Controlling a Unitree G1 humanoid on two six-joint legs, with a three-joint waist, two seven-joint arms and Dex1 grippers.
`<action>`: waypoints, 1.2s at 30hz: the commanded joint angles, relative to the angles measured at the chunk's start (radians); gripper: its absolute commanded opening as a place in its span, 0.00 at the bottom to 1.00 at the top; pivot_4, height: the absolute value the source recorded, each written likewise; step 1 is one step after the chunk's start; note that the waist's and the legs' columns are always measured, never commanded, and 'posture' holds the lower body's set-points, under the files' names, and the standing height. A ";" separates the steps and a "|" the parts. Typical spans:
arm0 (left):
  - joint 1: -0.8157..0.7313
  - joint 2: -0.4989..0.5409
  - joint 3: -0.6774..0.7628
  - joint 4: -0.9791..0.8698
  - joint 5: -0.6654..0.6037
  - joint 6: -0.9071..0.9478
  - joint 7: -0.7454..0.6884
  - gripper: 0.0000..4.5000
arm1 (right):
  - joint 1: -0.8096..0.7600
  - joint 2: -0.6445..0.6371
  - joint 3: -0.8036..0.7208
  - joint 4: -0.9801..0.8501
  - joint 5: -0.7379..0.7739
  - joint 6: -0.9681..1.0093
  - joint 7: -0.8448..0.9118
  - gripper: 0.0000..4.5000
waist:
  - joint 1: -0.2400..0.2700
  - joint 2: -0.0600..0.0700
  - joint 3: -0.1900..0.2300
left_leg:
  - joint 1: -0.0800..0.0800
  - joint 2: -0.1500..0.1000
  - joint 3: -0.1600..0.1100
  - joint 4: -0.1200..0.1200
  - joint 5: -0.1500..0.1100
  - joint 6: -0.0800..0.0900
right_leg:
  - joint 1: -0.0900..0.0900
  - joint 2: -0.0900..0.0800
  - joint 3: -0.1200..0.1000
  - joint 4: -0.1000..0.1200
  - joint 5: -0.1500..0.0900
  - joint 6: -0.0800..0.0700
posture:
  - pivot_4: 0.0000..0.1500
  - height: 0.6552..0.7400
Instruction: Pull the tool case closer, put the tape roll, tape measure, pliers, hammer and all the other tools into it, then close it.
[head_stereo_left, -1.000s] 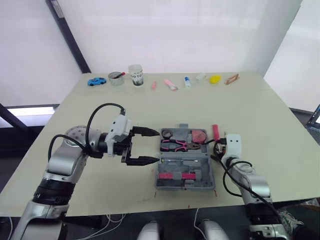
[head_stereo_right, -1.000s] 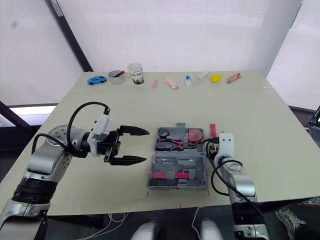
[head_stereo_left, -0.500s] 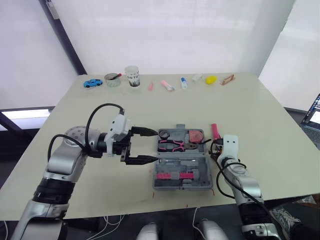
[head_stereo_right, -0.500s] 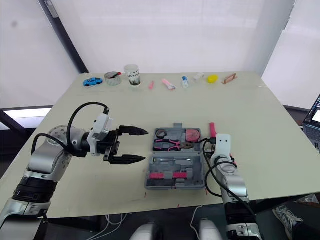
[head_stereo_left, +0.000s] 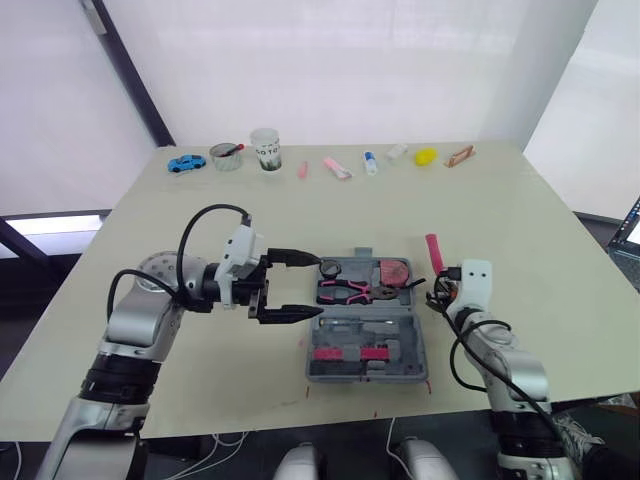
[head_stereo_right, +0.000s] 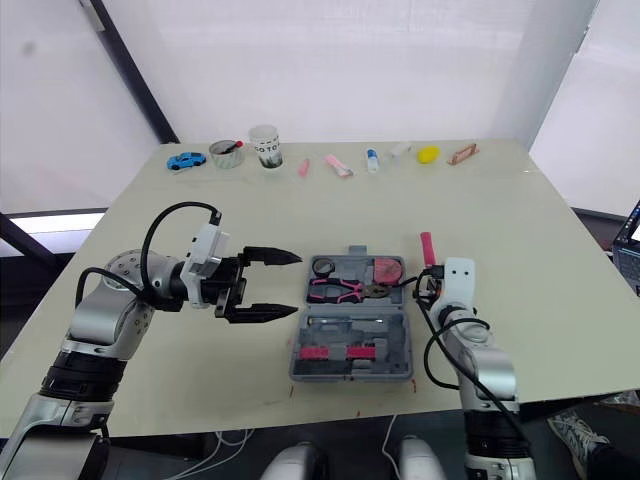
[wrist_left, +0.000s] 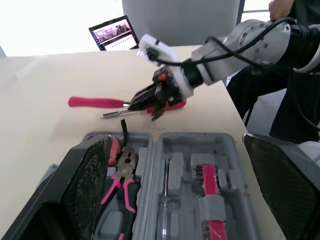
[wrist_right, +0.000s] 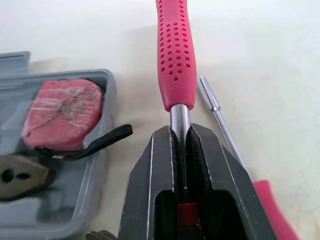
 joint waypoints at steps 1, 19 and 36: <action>-0.008 0.012 0.039 0.003 -0.012 -0.027 -0.012 1.00 | 0.021 -0.151 -0.021 -0.179 0.091 0.075 0.167 0.00 | 0.001 0.003 0.003 | 0.000 0.000 0.000 0.000 0.000 0.000 | 0.000 0.000 0.000 0.000 0.000 0.000 | 1.00 1.00; 0.166 0.131 0.138 0.037 -0.049 -0.118 -0.163 1.00 | -0.125 -0.656 0.302 -0.267 0.167 0.020 0.786 0.00 | 0.003 0.000 0.008 | 0.000 0.000 0.000 0.001 0.000 0.000 | 0.000 0.001 0.000 0.000 0.000 -0.001 | 1.00 1.00; 0.240 0.190 0.134 0.080 -0.018 -0.231 -0.190 1.00 | -0.365 -0.576 0.681 -0.090 -0.108 -0.061 0.895 0.00 | 0.012 -0.003 0.011 | 0.000 0.001 0.000 0.001 0.000 0.000 | -0.001 0.000 -0.002 0.000 -0.001 -0.001 | 1.00 1.00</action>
